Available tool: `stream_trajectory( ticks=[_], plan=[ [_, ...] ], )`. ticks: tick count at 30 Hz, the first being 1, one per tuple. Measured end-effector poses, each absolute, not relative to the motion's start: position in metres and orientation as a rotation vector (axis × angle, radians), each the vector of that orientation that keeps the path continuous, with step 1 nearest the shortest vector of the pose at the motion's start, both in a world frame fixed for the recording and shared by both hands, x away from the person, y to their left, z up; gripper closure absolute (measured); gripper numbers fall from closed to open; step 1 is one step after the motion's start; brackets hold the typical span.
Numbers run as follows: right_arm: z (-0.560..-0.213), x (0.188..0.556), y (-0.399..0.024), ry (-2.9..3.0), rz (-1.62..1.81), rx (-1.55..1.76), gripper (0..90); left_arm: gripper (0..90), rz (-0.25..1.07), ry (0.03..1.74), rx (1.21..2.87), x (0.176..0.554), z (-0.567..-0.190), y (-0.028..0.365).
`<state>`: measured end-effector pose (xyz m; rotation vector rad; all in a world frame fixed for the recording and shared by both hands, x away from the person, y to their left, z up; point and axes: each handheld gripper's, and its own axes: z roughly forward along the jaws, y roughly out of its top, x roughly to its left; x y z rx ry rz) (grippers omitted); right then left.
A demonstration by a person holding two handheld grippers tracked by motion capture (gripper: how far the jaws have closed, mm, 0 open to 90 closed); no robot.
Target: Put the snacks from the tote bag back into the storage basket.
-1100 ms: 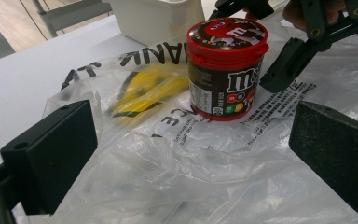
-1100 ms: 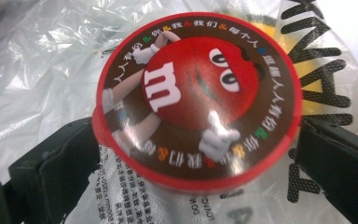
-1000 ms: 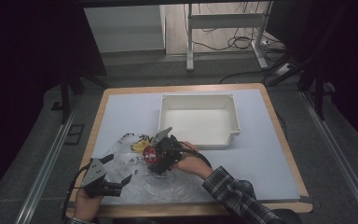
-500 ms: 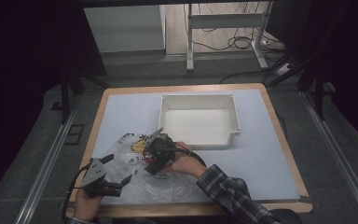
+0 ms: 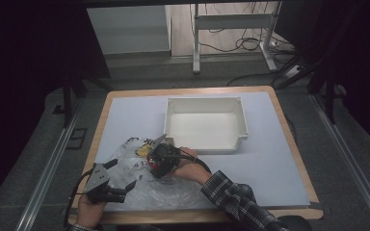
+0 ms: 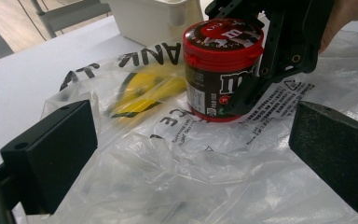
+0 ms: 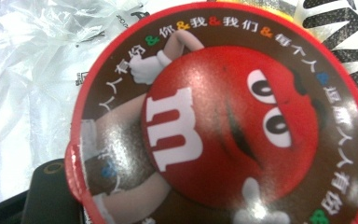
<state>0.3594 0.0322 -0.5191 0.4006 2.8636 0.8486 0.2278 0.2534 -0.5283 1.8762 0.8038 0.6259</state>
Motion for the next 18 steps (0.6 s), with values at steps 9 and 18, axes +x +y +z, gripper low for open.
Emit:
stream_trajectory(
  ticks=[9, 18],
  plan=[
    [-0.506, 0.355, 0.033, 2.867, 0.895, 0.350, 25.7, 0.8, 0.627, 0.801, 1.880, 0.228, -0.528, 0.254],
    [-0.491, 0.349, 0.027, 2.867, 0.909, 0.313, 25.7, 0.8, 0.626, 0.803, 1.876, 0.228, -0.528, 0.253]
  ],
)
